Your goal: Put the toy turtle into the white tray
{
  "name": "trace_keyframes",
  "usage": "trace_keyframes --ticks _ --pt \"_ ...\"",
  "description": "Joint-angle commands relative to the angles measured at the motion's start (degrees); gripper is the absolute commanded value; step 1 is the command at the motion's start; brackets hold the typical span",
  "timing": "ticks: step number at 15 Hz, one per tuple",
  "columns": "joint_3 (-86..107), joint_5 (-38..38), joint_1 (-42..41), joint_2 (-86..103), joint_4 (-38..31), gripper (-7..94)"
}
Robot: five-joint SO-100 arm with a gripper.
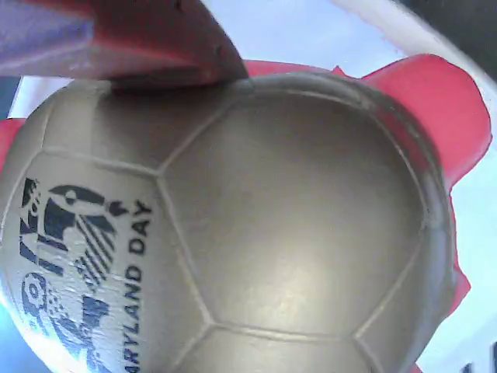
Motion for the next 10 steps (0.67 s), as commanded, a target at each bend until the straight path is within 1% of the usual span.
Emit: trace_keyframes --ticks 1,3,4,5,6,10 --pt "-13.80 0.53 0.79 3.08 -0.79 20" --pt "-13.71 -0.53 0.79 3.08 -0.88 47" --pt "-13.36 -0.70 0.79 3.08 -0.88 54" --pt "-12.92 -0.53 0.88 3.08 -0.88 58" --pt "-12.22 -0.70 0.97 3.08 -0.88 59" --pt "-11.16 -1.41 1.49 3.34 -0.88 59"
